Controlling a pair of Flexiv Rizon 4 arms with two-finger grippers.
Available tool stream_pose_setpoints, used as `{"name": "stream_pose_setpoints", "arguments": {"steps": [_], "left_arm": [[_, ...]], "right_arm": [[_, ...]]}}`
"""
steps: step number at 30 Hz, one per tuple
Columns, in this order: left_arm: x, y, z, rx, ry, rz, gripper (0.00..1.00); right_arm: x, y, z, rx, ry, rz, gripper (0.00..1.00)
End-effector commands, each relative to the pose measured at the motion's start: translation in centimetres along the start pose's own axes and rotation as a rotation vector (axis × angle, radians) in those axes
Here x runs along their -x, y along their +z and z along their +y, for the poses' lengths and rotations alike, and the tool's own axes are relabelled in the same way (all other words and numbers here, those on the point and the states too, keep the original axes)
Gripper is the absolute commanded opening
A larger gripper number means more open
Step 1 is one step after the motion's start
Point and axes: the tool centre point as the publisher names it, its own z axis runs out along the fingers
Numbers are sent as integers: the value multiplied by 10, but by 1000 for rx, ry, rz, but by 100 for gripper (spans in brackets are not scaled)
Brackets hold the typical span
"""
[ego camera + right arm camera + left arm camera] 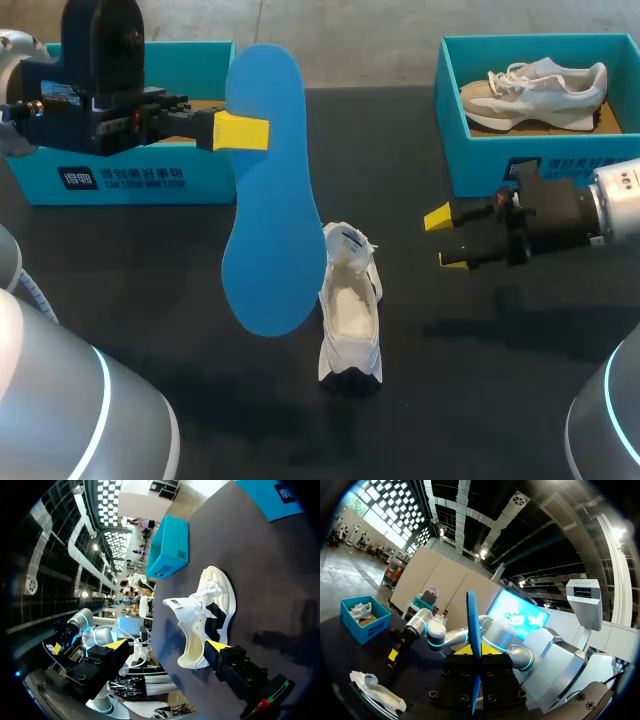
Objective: Take the shoe out of the shoebox, open the shoe tongue, remove and reinsert the insole, then place the shoe into the shoebox
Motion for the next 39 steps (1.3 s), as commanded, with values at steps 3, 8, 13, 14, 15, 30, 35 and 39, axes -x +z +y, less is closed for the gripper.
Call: {"name": "stream_pose_setpoints", "arguments": {"steps": [3, 8, 13, 14, 15, 30, 35, 39], "left_arm": [[1, 1, -1, 3, 0, 1, 0], [1, 1, -1, 3, 0, 1, 0], [1, 1, -1, 3, 0, 1, 0], [1, 1, -1, 3, 0, 1, 0], [1, 1, -1, 3, 0, 1, 0], [21, -8, -13, 4, 155, -14, 0], [29, -16, -20, -31, 299, 21, 0], [32, -21, -30, -28, 430, 27, 0]], "right_arm": [[3, 0, -1, -7, 0, 23, 100], [3, 0, -1, -7, 0, 23, 100], [3, 0, -1, -7, 0, 23, 100], [3, 0, -1, -7, 0, 23, 100], [3, 0, -1, -7, 0, 23, 100], [3, 0, -1, -7, 0, 23, 100], [3, 0, -1, -7, 0, 23, 100], [3, 0, -1, -7, 0, 23, 100]]}}
